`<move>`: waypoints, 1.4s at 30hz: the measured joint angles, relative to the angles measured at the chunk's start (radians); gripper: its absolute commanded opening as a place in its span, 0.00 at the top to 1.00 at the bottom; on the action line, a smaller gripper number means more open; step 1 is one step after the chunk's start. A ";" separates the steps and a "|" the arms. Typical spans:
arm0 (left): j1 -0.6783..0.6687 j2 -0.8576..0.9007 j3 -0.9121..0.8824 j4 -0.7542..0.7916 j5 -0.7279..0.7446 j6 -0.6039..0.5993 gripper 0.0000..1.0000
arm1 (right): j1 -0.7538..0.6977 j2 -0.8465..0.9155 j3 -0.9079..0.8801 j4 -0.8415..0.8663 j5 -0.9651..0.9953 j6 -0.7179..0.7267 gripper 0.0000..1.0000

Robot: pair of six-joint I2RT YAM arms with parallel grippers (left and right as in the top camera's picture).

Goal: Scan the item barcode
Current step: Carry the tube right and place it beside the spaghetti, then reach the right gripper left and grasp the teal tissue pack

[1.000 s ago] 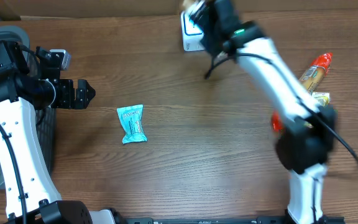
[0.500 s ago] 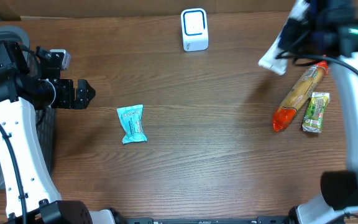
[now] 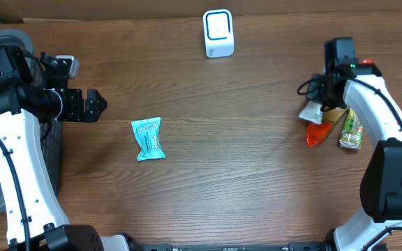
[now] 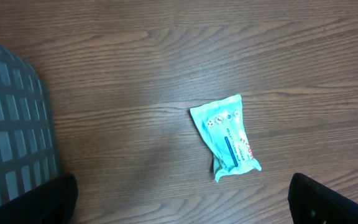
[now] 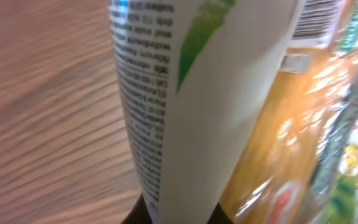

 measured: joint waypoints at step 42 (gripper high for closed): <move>0.000 0.000 0.000 0.000 0.000 0.000 0.00 | 0.575 0.065 0.328 0.015 -0.558 -0.046 0.05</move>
